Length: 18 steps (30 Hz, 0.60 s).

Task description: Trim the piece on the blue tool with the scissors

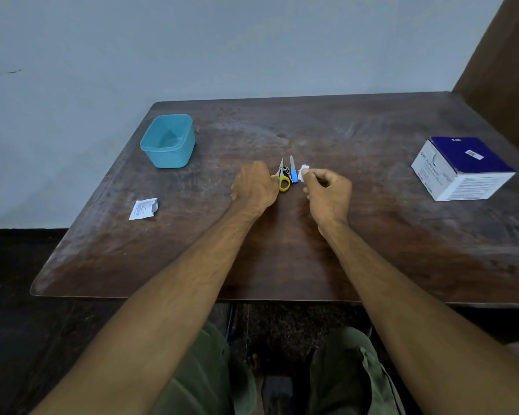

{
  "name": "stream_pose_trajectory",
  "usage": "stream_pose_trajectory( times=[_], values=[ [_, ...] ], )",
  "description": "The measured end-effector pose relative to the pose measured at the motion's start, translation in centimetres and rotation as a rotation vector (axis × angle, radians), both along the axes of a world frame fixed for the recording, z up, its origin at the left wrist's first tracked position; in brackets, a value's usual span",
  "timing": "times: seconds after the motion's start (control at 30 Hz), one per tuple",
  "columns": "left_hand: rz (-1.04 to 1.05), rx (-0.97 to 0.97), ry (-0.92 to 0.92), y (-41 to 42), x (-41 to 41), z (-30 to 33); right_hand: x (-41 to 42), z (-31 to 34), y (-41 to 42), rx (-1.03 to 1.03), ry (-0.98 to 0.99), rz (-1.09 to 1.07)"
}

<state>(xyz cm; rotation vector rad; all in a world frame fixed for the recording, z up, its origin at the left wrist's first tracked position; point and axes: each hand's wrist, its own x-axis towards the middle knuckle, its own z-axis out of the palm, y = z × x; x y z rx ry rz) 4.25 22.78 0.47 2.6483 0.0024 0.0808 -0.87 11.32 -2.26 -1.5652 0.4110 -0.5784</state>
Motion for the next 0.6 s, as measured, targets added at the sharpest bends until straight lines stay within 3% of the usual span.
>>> stream_pose_trajectory(
  times=[0.27,0.47,0.6],
  values=[
    [0.025,-0.218,0.127,0.5,1.0,-0.2,-0.1,-0.3,-0.1,-0.004,-0.022,0.027],
    [0.026,-0.846,0.221,3.0,0.3,-0.7,-0.4,0.2,0.1,-0.008,-0.025,0.055],
    [-0.033,-1.017,0.203,4.9,-1.5,-1.2,-0.8,0.6,0.1,-0.024,-0.021,0.094]
  ],
)
